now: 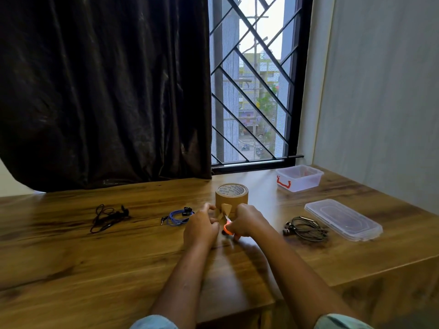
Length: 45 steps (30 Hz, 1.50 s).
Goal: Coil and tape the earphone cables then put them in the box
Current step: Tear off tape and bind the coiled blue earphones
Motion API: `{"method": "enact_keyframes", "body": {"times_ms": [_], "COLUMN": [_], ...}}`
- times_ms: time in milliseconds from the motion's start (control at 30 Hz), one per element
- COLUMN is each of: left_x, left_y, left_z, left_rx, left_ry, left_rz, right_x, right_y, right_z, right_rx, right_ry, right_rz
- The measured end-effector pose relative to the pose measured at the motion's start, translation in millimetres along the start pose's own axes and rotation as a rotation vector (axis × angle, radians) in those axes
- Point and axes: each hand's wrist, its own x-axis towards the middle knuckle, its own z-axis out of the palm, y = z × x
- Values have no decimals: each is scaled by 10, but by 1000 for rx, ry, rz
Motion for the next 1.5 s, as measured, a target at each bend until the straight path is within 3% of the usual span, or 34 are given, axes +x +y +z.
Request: {"method": "enact_keyframes", "body": {"times_ms": [167, 400, 567, 700, 833, 933, 1200, 1500], "left_x": [23, 41, 35, 23, 2, -5, -2, -33], "left_y": [-15, -8, 3, 17, 32, 28, 31, 104], "left_z": [-13, -7, -16, -35, -45, -52, -41, -65], "left_rx": [-15, -9, 29, 43, 73, 68, 90, 153], "left_ry": [26, 26, 41, 29, 28, 35, 11, 13], "left_rz": [-72, -90, -83, -70, -52, -45, -6, -9], "right_x": [-51, -140, -159, -127, -106, -140, -166, -224], "right_y": [53, 88, 94, 110, 140, 176, 219, 361], "right_z": [-59, -247, -285, -256, -214, -245, -256, -300], "right_rx": [-71, -89, -43, 89, 217, 344, 431, 525], "right_ry": [-22, -272, -329, -451, -412, -489, -694, -647], "right_rz": [22, 51, 44, 56, 90, 122, 133, 92]}}
